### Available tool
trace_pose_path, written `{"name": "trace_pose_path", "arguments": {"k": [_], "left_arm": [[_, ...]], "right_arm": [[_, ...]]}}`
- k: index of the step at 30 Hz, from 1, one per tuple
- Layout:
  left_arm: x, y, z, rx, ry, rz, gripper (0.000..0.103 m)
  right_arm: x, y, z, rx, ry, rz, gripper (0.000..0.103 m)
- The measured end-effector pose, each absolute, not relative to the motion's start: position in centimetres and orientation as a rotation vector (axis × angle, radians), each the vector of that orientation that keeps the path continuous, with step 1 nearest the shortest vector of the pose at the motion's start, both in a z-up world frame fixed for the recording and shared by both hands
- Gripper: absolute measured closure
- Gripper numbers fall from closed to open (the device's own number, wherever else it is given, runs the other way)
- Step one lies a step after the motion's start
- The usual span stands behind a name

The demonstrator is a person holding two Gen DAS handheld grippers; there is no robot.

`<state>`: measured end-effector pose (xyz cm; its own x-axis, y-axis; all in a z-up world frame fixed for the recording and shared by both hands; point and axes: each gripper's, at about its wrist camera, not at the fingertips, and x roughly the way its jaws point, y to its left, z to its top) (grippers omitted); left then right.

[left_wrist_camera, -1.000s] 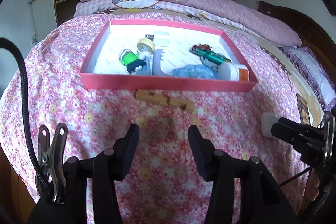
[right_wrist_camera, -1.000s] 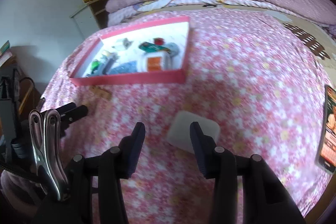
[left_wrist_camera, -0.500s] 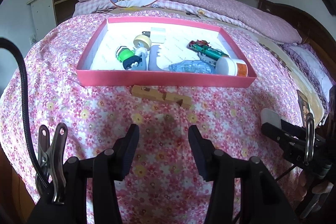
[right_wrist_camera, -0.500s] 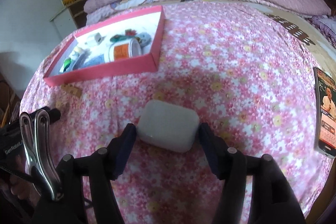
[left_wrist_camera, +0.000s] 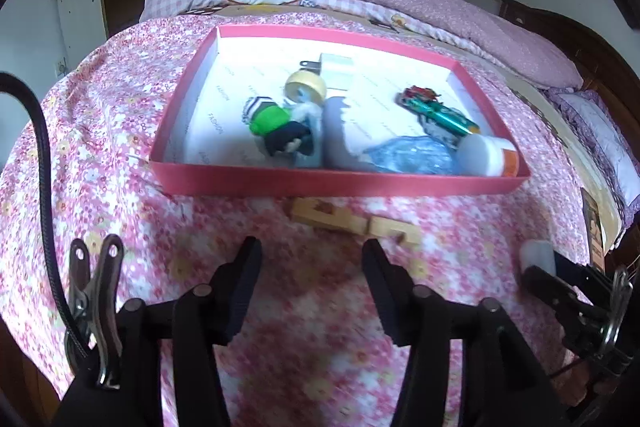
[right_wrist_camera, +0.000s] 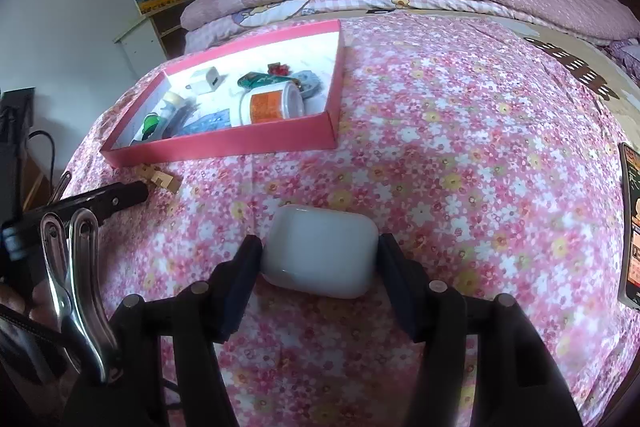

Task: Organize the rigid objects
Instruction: 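Close the right gripper on the white earbud case, then close the left gripper on the wooden puzzle piece while the right gripper holds the case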

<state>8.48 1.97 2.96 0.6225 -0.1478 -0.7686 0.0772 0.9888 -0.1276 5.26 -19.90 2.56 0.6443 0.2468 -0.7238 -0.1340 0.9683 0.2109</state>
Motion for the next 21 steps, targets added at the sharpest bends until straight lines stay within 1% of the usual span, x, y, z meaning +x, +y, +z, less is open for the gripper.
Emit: {"name": "trace_pose_path", "arguments": {"k": [8, 16, 21], "left_arm": [[9.5, 1.4, 2.9, -0.035, 0.875, -0.217, 0.03], [9.5, -1.3, 2.3, 0.116, 0.858, -0.222, 0.024], [9.0, -2.2, 2.6, 0.08, 0.852, -0.279, 0.018]], "right_arm": [[5.2, -20.0, 2.5, 0.141, 0.841, 0.229, 0.042], [5.1, -20.0, 2.5, 0.139, 0.84, 0.233, 0.042], [5.1, -20.0, 2.5, 0.14, 0.84, 0.234, 0.042]]}}
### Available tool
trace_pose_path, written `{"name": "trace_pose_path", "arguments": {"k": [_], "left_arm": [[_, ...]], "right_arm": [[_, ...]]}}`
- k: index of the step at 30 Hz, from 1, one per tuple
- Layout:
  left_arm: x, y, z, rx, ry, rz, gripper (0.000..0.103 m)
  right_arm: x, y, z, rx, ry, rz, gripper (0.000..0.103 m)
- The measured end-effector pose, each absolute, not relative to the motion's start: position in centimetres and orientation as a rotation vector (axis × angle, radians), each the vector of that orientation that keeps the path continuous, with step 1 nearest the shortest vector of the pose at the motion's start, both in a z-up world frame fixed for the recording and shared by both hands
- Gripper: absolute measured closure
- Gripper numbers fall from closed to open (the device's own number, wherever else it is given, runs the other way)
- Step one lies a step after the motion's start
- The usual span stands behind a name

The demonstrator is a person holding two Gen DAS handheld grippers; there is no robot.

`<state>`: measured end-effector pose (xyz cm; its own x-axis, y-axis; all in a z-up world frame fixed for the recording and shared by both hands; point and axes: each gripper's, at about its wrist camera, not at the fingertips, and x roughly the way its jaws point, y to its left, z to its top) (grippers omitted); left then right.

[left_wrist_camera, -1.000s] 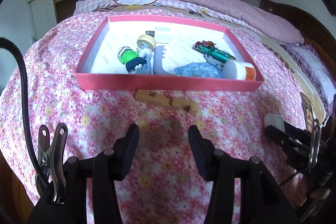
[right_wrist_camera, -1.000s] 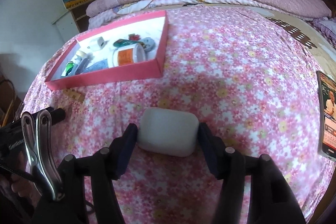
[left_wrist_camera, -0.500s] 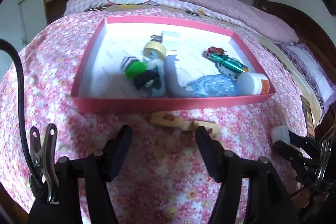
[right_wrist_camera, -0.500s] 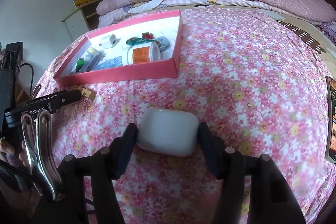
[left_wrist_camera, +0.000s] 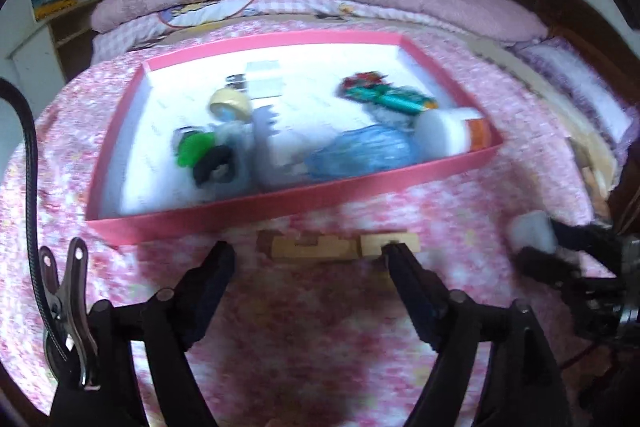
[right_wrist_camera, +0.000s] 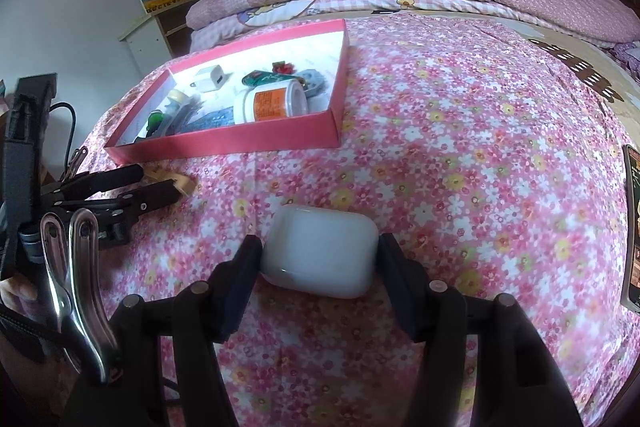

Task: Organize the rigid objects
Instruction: 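Close the left gripper on the wooden puzzle piece while the right gripper holds the case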

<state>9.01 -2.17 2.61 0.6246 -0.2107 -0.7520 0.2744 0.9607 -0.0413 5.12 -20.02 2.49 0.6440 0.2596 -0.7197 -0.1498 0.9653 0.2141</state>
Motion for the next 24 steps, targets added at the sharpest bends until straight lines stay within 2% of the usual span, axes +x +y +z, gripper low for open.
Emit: {"name": "trace_pose_path", "arguments": {"k": [24], "left_arm": [[8.7, -6.7, 1.7, 0.141, 0.846, -0.241, 0.015]], "right_arm": [[5.0, -19.9, 2.4, 0.147, 0.823, 0.242, 0.042]]}}
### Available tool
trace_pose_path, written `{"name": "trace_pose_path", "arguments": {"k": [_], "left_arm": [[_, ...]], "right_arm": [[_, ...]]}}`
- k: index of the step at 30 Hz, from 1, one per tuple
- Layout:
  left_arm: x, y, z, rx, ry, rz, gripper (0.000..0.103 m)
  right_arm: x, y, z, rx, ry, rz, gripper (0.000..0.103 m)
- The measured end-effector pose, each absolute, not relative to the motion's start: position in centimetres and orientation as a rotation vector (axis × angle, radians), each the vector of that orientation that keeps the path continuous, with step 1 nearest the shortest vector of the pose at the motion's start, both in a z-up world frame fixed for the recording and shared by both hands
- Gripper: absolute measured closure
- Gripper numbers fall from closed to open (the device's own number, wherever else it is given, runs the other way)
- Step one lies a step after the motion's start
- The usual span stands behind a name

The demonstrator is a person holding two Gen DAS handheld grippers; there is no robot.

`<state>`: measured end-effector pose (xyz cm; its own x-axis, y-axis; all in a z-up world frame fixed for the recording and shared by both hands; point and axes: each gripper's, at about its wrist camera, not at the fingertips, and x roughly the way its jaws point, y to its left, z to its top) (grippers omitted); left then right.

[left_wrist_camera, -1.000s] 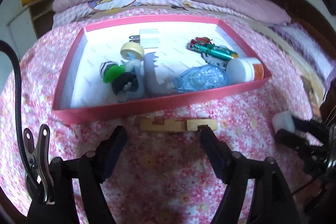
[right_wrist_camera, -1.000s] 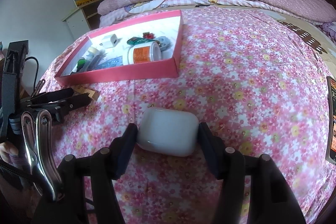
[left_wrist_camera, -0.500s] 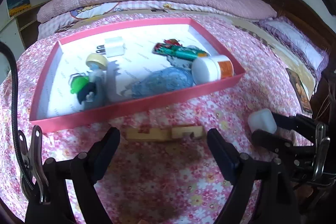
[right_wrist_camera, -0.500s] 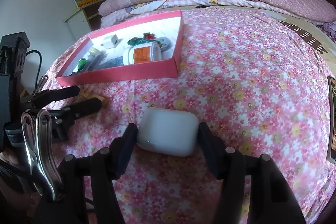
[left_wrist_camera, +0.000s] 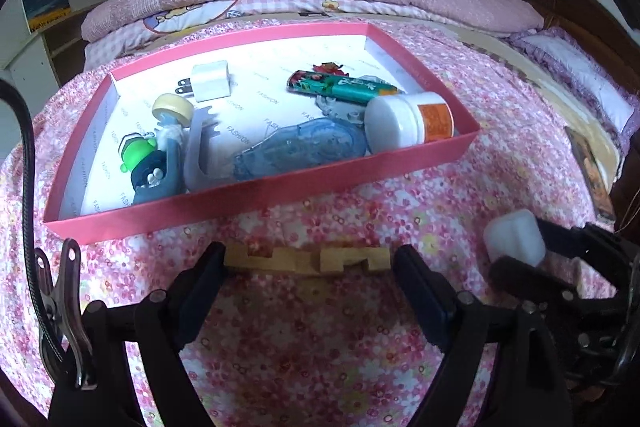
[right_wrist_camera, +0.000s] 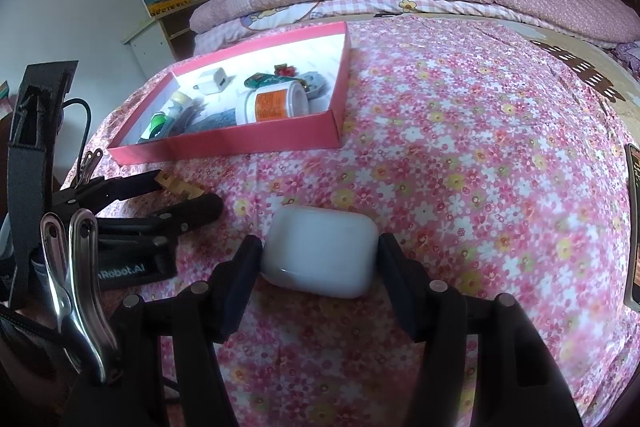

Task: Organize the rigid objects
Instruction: 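Close the left gripper on the wooden puzzle piece while the right gripper holds the case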

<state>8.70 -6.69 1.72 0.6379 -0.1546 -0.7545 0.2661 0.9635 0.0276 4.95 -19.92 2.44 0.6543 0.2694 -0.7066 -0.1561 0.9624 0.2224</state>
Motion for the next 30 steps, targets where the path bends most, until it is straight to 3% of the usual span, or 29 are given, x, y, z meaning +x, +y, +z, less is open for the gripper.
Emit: {"name": "trace_pose_path", "arguments": {"k": [8, 30], "left_arm": [[8.4, -6.6, 1.9, 0.131, 0.85, -0.224, 0.023], [6.7, -2.4, 4.2, 0.024, 0.839, -0.134, 0.023]], "right_arm": [[4.7, -19.9, 2.4, 0.139, 0.816, 0.24, 0.042], [4.4, -19.6, 3.2, 0.185, 0.801, 0.257, 0.043]]}}
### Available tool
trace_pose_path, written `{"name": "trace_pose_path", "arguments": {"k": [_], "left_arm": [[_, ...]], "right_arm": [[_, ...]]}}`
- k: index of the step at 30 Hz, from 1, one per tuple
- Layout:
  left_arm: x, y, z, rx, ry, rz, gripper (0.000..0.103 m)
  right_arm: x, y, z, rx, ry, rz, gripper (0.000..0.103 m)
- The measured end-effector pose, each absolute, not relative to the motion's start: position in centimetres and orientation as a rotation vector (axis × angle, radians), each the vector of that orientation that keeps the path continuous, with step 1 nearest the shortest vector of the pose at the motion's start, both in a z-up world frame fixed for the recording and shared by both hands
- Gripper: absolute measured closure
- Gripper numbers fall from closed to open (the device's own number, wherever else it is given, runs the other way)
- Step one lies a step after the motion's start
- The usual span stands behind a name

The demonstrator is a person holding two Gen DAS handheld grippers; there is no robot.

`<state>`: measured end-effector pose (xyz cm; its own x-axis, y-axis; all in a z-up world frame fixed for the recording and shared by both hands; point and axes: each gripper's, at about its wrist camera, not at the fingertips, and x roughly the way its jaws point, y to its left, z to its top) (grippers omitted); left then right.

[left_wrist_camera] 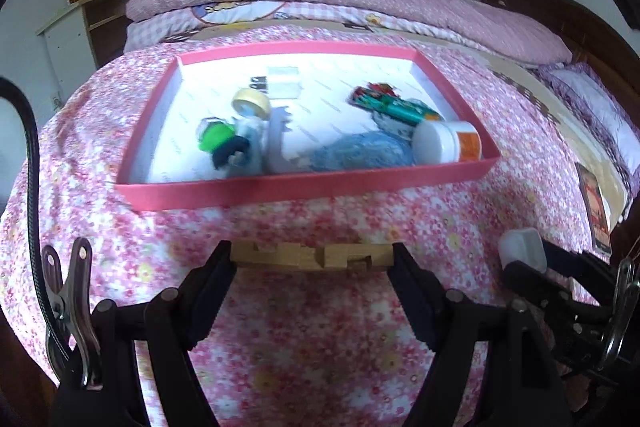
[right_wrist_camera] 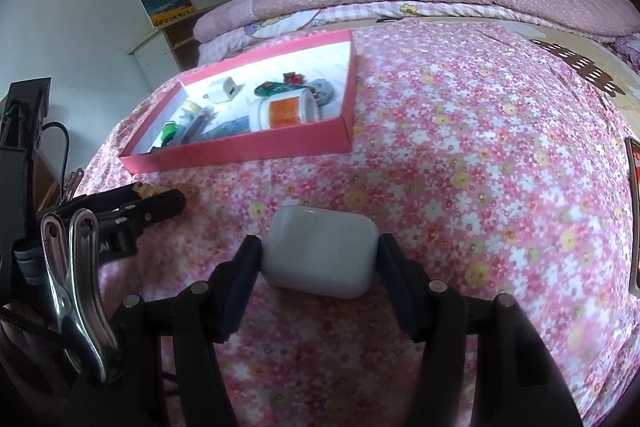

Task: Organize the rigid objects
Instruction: 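Close the left gripper on the wooden puzzle piece while the right gripper holds the case, then carry the puzzle piece and earbud case over the pink tray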

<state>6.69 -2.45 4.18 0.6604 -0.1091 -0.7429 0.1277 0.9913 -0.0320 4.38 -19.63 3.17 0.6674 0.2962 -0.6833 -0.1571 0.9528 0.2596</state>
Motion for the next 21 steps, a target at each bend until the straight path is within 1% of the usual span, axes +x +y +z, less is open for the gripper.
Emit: {"name": "trace_pose_path", "arguments": {"k": [12, 21], "left_arm": [[6.9, -0.4, 7.0, -0.004, 0.765, -0.105, 0.023], [9.4, 0.5, 8.7, 0.005, 0.727, -0.092, 0.023]], "right_arm": [[5.6, -17.2, 5.6, 0.171, 0.783, 0.334, 0.043], [7.9, -16.1, 7.7, 0.156, 0.748, 0.369, 0.043]]}}
